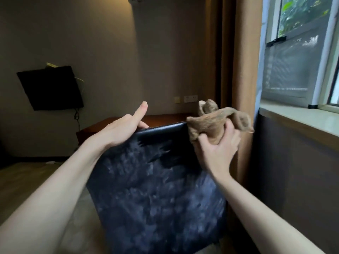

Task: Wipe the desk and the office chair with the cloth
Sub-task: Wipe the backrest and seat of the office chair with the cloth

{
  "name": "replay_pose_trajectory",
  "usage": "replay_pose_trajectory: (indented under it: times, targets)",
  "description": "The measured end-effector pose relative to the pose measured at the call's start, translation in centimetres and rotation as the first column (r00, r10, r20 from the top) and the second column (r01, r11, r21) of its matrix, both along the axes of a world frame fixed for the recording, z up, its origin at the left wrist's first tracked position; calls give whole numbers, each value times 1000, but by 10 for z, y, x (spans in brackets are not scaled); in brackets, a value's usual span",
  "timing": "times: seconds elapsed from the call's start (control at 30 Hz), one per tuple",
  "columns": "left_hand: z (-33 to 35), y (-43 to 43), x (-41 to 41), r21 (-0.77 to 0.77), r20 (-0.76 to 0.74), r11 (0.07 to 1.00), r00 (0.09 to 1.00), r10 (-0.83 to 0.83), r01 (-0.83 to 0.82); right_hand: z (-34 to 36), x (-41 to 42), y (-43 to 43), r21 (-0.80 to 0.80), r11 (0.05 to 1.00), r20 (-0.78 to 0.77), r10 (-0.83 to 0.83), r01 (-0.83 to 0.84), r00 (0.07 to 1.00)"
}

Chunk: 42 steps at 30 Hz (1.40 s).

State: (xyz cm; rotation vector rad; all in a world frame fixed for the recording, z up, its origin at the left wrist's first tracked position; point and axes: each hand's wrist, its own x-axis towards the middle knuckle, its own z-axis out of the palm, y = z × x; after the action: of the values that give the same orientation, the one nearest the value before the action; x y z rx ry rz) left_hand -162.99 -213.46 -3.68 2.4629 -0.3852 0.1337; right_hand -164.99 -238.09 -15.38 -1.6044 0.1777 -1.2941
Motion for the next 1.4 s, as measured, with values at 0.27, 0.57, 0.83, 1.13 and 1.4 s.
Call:
replay_pose_trajectory:
  times: [0.27, 0.57, 0.83, 1.13, 1.4]
  targets:
    - [-3, 65, 19, -14, 179, 998, 982, 66, -64, -6, 39, -26, 8, 981, 101, 191, -192, 976]
    - [-36, 140, 39, -397, -215, 918, 973, -88, -4, -28, 59, 0, -10, 985, 158, 171, -172, 972]
    - [-42, 116, 25, -682, -275, 698, 808, -521, 218, -43, 41, 84, -153, 972, 249, 213, -179, 945]
    - [-46, 81, 9, -807, -249, 568, 781, -572, 159, -59, 4, 198, -567, 820, 166, 210, -81, 963]
    - [-49, 106, 6, -804, -213, 562, 789, -577, 194, -45, 14, 134, -963, -224, 75, 318, 152, 945]
